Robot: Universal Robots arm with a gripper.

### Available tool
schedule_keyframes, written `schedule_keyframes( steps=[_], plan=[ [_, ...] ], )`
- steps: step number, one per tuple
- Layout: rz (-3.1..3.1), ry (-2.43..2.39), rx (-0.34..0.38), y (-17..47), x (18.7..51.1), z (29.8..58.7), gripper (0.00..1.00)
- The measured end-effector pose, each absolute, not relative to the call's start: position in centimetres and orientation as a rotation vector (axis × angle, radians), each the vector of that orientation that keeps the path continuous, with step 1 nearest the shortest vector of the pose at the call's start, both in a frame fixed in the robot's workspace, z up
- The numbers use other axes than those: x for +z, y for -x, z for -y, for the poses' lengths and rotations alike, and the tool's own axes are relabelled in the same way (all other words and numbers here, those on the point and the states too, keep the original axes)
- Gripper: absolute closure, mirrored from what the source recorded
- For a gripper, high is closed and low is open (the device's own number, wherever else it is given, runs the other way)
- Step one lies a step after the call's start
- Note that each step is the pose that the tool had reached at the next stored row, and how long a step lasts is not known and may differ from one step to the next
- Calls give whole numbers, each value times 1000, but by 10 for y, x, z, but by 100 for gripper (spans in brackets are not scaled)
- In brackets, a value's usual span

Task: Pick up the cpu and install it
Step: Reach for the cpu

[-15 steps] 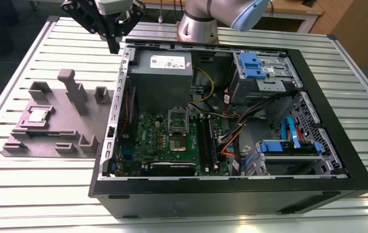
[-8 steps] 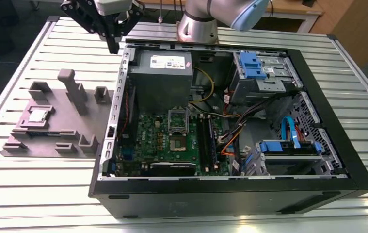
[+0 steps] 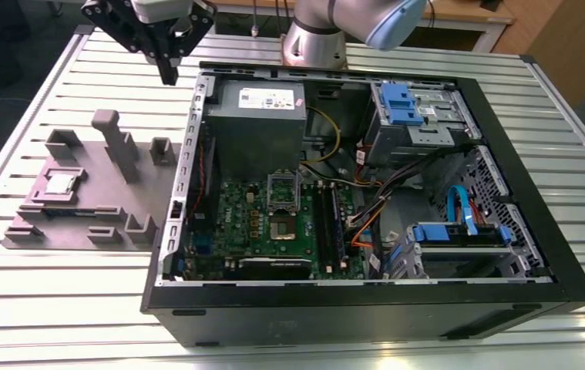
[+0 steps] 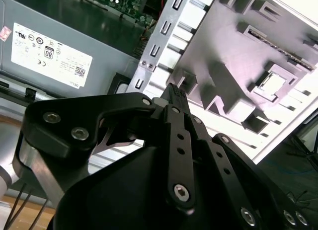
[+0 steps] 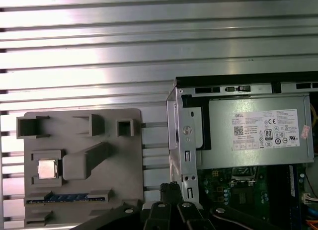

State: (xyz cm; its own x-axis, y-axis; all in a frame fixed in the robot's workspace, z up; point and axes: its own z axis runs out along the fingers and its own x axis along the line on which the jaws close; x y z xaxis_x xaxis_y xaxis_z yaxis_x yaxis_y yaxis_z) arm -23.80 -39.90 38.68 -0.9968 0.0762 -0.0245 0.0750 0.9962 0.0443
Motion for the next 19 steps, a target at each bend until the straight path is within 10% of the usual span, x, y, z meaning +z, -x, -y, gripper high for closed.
schedule_keyframes(
  steps=[19],
  plan=[
    [-3113, -118, 68, 254, 387, 399, 90]
  ],
)
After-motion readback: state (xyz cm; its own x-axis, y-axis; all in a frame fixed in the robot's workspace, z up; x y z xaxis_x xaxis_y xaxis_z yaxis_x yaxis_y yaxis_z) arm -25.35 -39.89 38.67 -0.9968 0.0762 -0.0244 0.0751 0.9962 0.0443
